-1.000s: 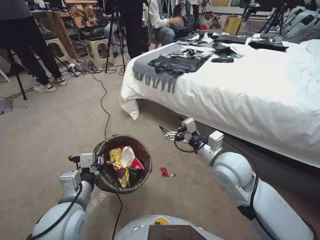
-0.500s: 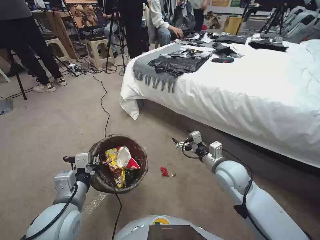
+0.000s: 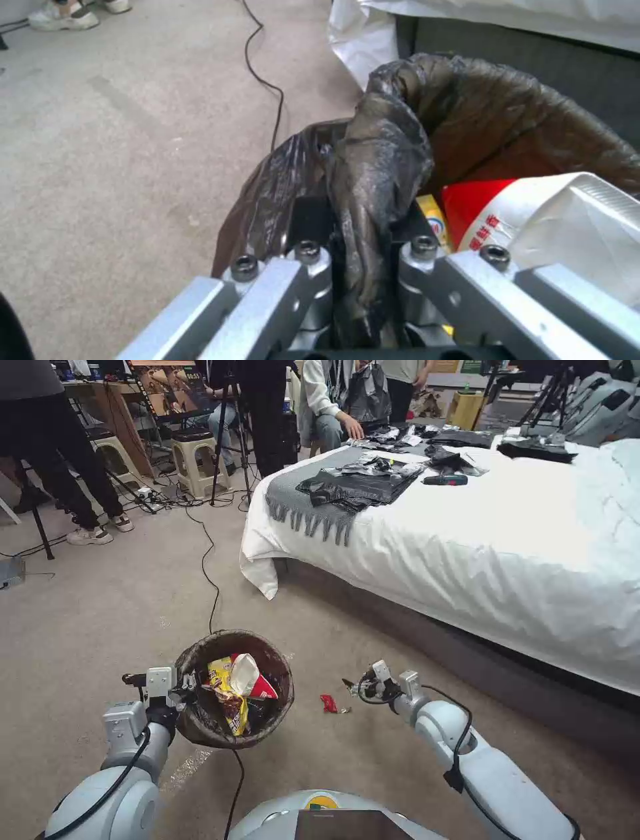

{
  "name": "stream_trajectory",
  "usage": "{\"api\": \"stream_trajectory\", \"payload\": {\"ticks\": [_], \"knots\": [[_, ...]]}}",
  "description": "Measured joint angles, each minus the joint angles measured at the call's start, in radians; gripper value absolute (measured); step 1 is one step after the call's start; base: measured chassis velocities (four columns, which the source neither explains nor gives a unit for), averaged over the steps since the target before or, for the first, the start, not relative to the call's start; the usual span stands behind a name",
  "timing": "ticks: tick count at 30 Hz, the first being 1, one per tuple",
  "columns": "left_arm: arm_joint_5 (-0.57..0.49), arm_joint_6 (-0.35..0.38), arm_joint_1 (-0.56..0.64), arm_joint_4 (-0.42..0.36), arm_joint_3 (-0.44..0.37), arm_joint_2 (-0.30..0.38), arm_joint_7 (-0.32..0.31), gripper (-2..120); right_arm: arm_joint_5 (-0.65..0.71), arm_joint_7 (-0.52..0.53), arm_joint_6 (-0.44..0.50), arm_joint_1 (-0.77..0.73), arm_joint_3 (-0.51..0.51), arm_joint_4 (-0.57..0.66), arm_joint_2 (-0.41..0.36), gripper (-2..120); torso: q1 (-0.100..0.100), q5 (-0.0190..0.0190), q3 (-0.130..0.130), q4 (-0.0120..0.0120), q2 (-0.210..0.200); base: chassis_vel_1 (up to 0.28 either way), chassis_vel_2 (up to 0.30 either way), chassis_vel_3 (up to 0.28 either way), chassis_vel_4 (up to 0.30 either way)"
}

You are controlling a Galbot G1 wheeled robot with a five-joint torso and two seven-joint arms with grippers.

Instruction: Pick up the trash bin, then pick up the garbage from the floor and place it into the trash bin.

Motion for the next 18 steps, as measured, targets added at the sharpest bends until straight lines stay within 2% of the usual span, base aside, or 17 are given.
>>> {"api": "stream_trajectory", "payload": {"ticks": [18], "knots": [[0.006,0.000,0.006,0.000,0.012,0.002,0.001,7,-0.127,-0.045,0.029,0.105,-0.089,-0.217,0.082,100,0.000,0.0000,0.000,0.0001,0.000,0.000,0.000,0.000,0.000]]}}
